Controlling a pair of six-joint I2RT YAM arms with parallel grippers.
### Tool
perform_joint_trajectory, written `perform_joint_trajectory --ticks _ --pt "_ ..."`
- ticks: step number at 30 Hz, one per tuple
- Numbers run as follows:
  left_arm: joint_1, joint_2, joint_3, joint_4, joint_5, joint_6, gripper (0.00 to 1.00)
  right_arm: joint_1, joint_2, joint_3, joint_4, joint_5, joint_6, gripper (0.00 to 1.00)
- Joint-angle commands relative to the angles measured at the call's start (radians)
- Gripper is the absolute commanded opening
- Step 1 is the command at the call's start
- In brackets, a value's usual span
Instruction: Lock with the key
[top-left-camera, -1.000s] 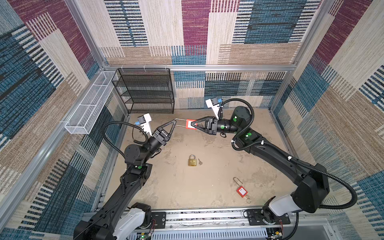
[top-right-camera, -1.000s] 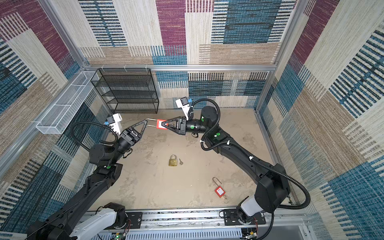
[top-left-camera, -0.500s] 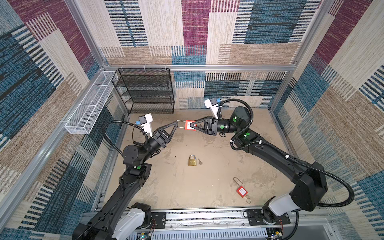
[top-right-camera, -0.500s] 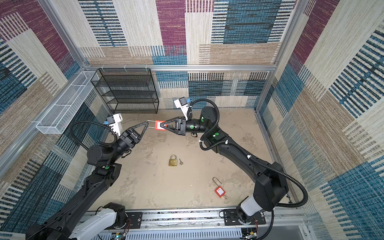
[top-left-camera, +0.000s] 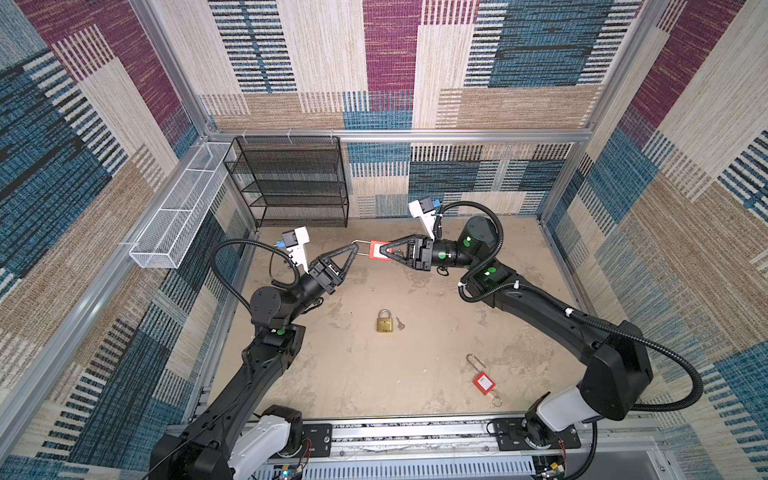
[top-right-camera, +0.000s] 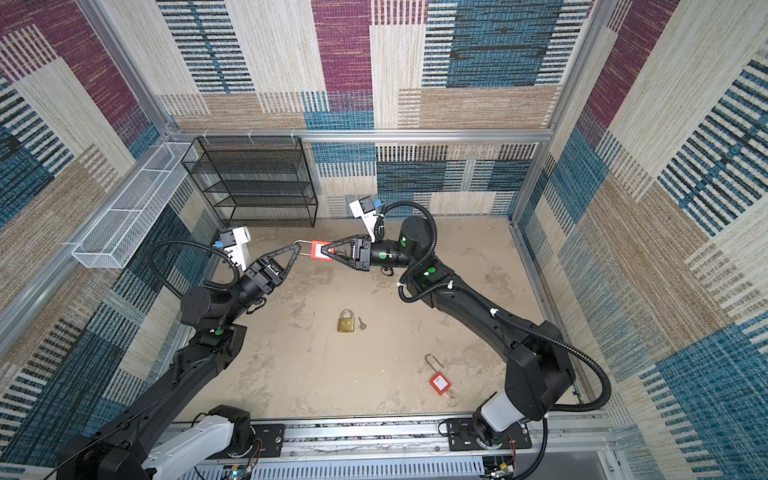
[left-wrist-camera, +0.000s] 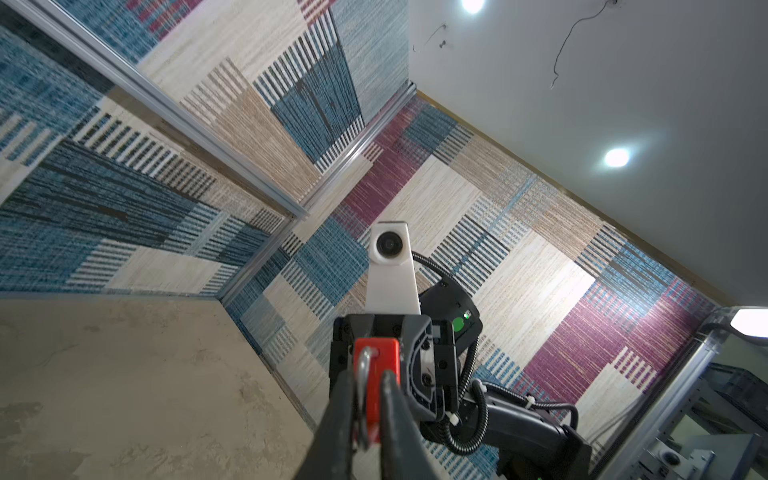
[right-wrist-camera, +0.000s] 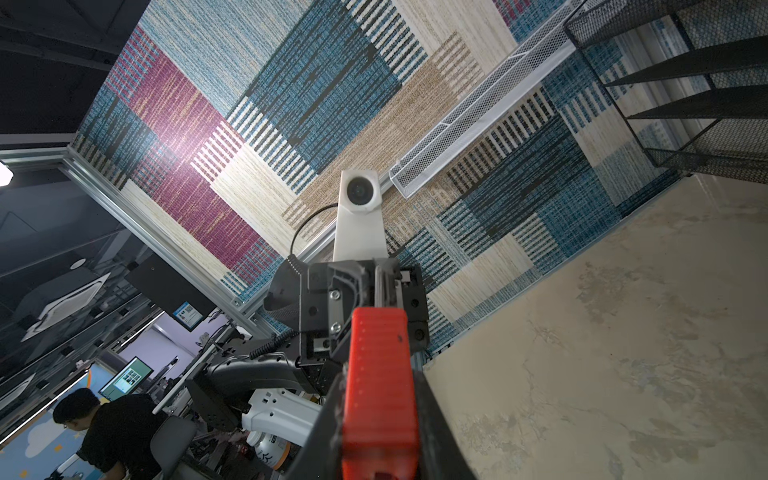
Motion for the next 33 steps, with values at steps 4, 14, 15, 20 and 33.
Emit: perform_joint_trajectory --ticks 4,14,15,20,33 --pt "-0.003 -0.038 0.022 -0.077 0.020 0.063 0.43 -0.009 -0.019 -0.015 0.003 0.036 -0.001 0.03" --pt "-0.041 0.000 0.002 -0.015 -0.012 0.051 0.51 0.010 -0.015 -0.065 0.135 0.106 0.069 0.03" --pt "-0.042 0.005 0.005 -0.014 -0.013 0.050 0.51 0.013 -0.017 -0.074 0.157 0.120 0.081 0.03" --pt "-0.046 0.008 0.018 -0.013 -0.013 0.047 0.51 0.034 -0.007 -0.082 0.195 0.147 0.098 0.03" --pt "-0.059 0.024 0.023 0.020 -0.013 0.028 0.35 0.068 0.034 -0.062 0.250 0.167 0.118 0.05"
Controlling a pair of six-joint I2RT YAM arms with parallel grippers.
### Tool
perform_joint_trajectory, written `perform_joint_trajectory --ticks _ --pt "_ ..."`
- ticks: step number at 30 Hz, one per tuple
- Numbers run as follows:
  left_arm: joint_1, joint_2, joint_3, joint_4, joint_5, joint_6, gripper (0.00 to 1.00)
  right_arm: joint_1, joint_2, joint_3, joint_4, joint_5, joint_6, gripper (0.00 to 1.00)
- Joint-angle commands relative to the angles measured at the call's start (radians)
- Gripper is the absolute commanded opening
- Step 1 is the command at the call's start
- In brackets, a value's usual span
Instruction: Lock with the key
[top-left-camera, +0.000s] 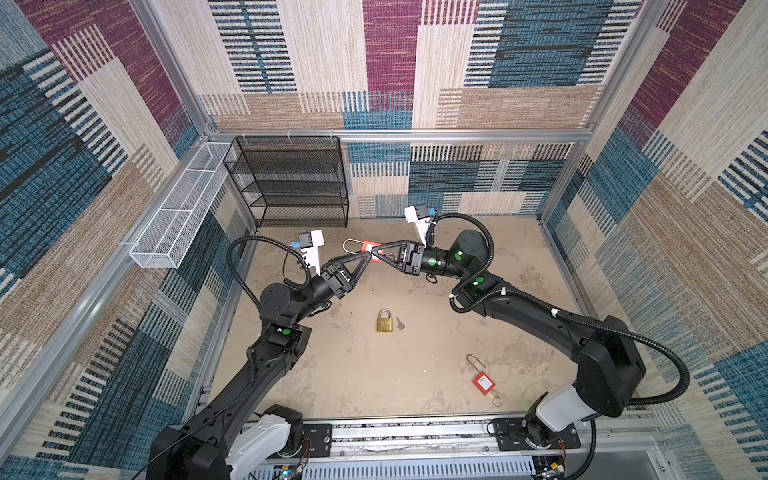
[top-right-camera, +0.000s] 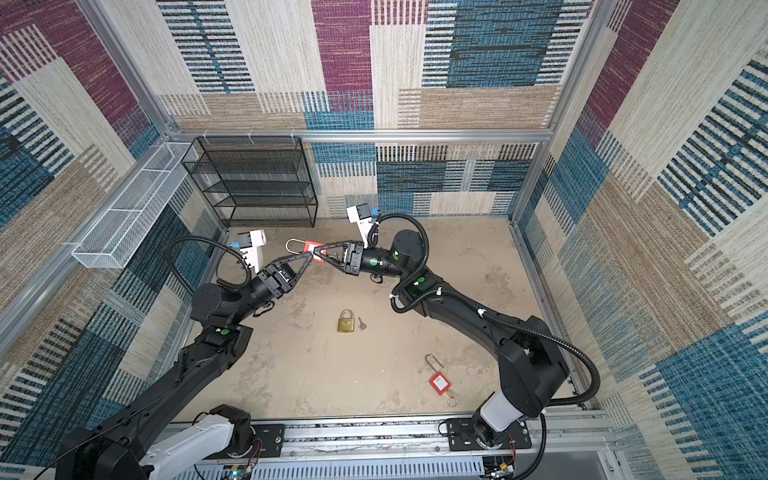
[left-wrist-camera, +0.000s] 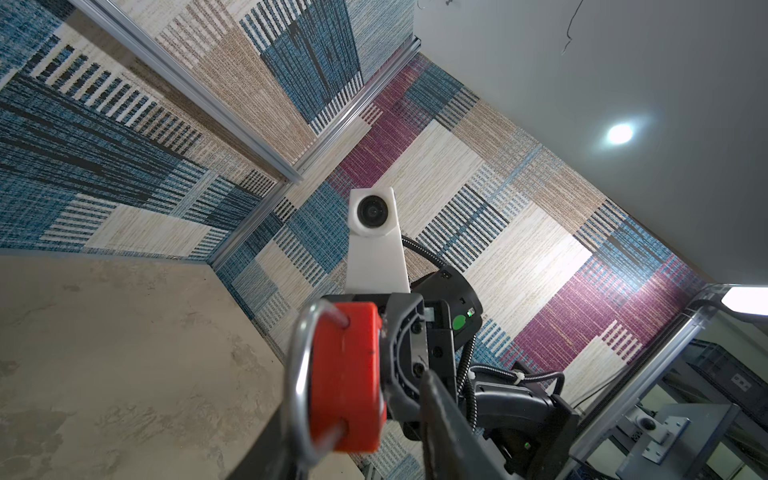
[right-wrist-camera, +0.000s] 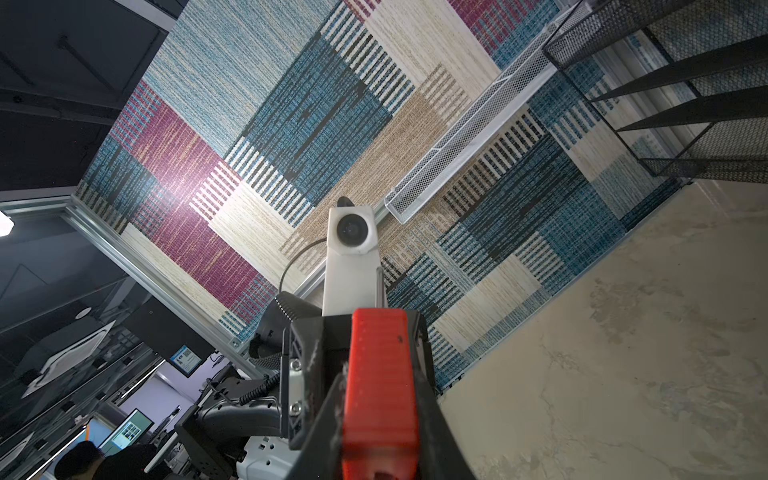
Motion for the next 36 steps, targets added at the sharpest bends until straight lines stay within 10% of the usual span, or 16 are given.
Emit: perform_joint_trajectory --ticks 1,7,13,16,36 --pt "0.000 -0.005 0.010 0.058 -0.008 -0.001 0.32 0.003 0.003 0.007 0.062 0.018 0.018 0.05" --pt "0.000 -0.005 0.007 0.064 -0.009 -0.003 0.08 0.008 0.003 0.005 0.061 0.004 0.016 0.07" --pt "0.001 -0.044 -0.012 0.029 -0.041 0.026 0.00 0.008 -0.012 -0.002 0.063 -0.016 0.005 0.55" --pt "0.002 -0.055 -0.011 0.014 -0.044 0.033 0.00 0.005 -0.027 -0.004 0.031 -0.002 -0.019 0.64" --pt "0.004 -0.063 0.002 0.026 -0.041 0.014 0.00 -0.049 -0.075 -0.086 0.025 -0.014 0.010 0.62"
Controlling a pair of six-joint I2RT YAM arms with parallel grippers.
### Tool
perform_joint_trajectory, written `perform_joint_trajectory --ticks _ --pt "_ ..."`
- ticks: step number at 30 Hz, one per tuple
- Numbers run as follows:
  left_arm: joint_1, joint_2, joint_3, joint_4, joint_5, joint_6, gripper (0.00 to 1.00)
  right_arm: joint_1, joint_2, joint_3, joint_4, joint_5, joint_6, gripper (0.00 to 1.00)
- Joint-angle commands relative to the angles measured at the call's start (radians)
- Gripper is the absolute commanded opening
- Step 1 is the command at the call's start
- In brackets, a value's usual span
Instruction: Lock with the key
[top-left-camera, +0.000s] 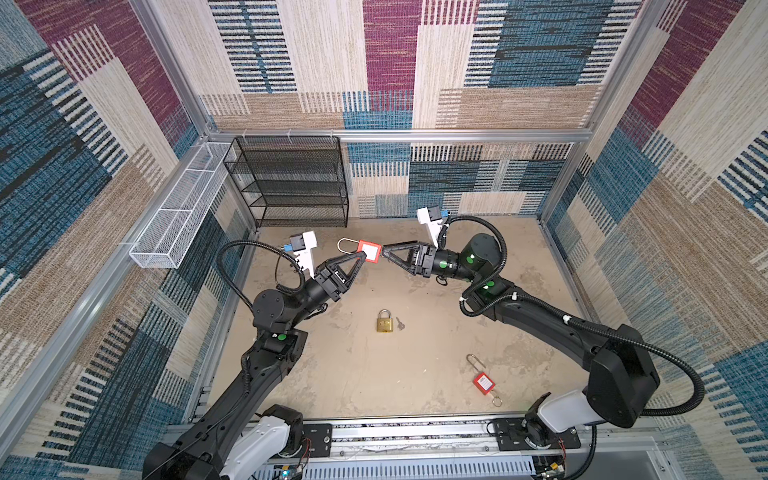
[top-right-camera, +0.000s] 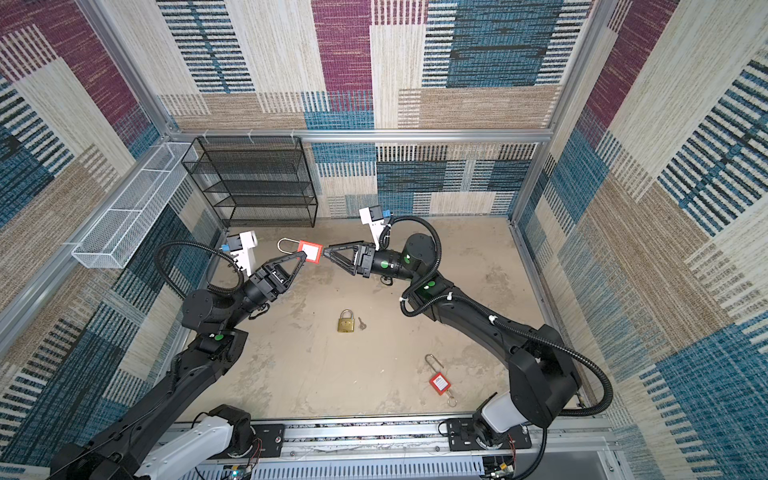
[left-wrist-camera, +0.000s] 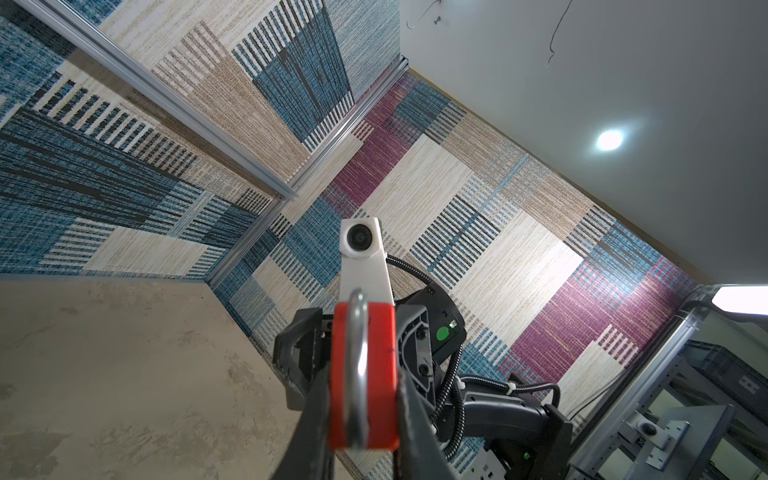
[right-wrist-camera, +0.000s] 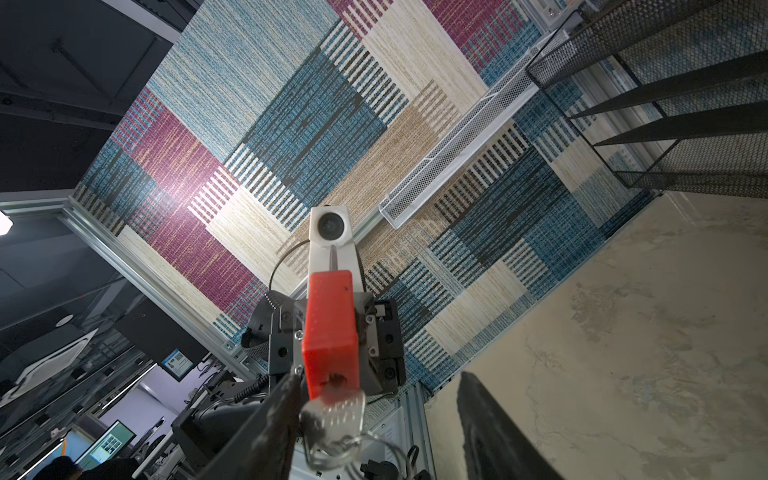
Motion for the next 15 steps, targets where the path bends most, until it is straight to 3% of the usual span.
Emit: perform_joint_trajectory --ticks 1,15 --pt "0.000 0.001 0.009 0.041 -0.011 0.011 0.00 -0.001 -0.001 -0.008 0.018 -0.012 0.018 0.62" --pt "0.001 0.014 0.013 0.041 -0.010 0.012 0.00 0.007 0.017 -0.002 0.027 -0.050 0.017 0.38"
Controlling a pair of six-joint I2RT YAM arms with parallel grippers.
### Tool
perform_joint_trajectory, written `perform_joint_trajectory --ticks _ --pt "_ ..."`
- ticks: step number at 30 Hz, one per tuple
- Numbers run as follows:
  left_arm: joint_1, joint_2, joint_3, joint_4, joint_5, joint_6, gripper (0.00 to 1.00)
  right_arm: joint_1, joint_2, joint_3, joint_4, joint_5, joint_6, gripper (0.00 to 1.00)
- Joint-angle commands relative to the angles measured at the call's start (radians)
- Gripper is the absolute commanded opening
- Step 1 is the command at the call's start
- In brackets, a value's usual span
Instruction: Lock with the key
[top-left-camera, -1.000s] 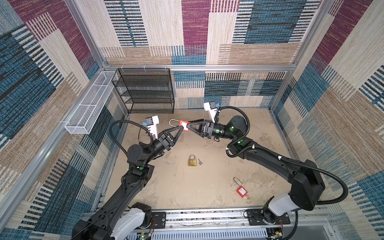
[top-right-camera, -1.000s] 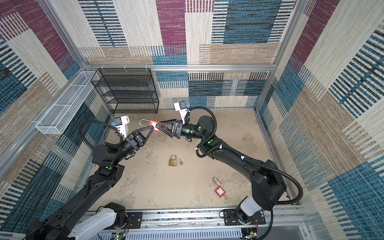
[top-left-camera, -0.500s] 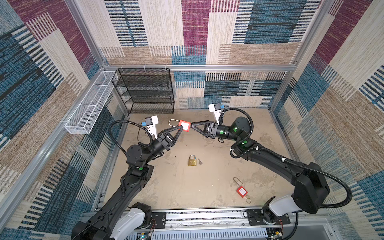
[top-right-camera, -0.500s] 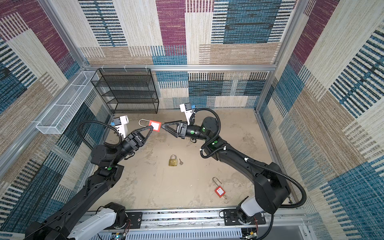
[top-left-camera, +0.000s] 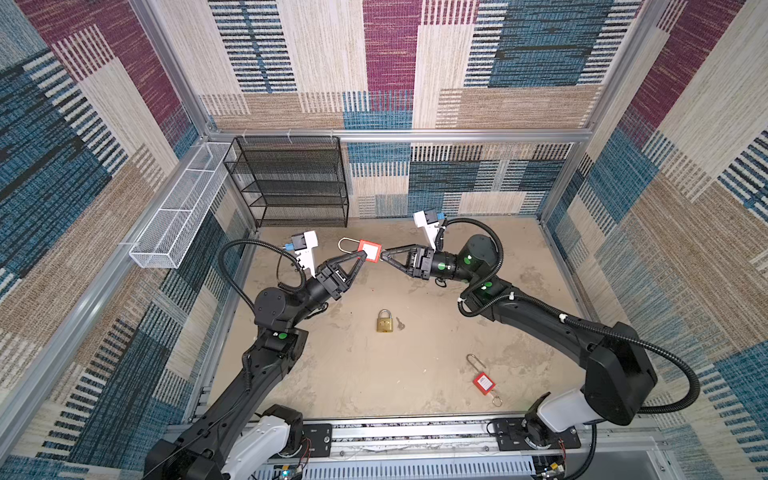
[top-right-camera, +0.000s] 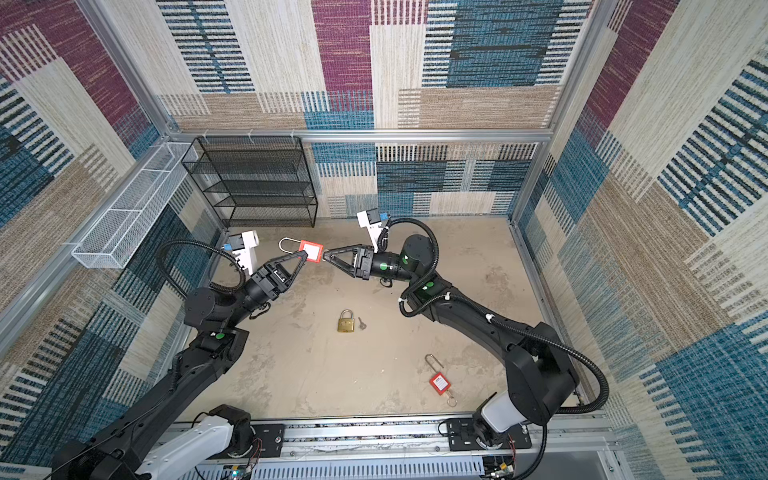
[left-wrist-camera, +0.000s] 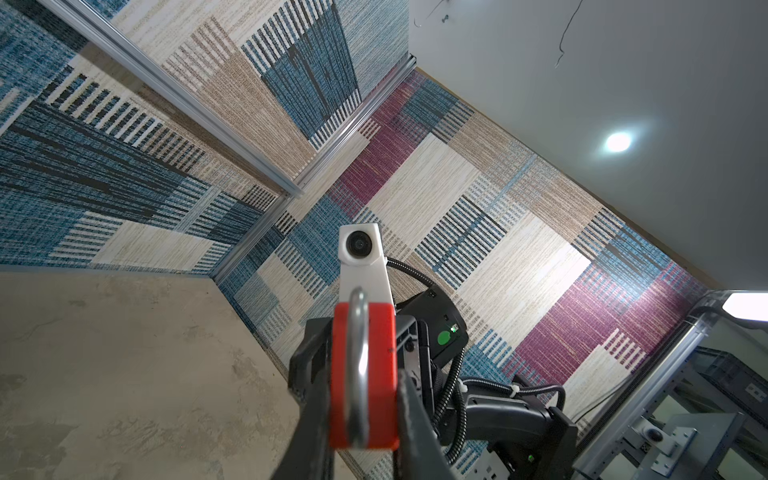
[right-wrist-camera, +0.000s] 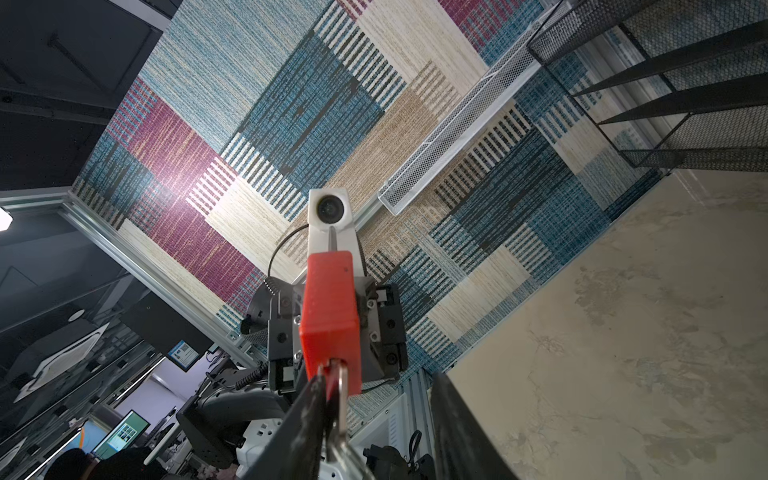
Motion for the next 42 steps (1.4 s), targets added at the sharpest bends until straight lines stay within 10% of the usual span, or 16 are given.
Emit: perform_joint_trajectory --ticks 1,16,42 --pt "-0.001 0.000 0.010 0.048 -0.010 0.013 0.00 0.002 0.002 0.008 0.025 -0.021 0.008 0.35" --pt "0.000 0.006 -0.012 0.042 -0.116 -0.018 0.00 0.012 0.013 0.012 0.036 -0.019 0.019 0.05" --pt "0.010 -0.060 -0.122 0.053 -0.303 -0.014 0.00 0.003 -0.043 -0.083 0.020 0.056 0.020 0.00"
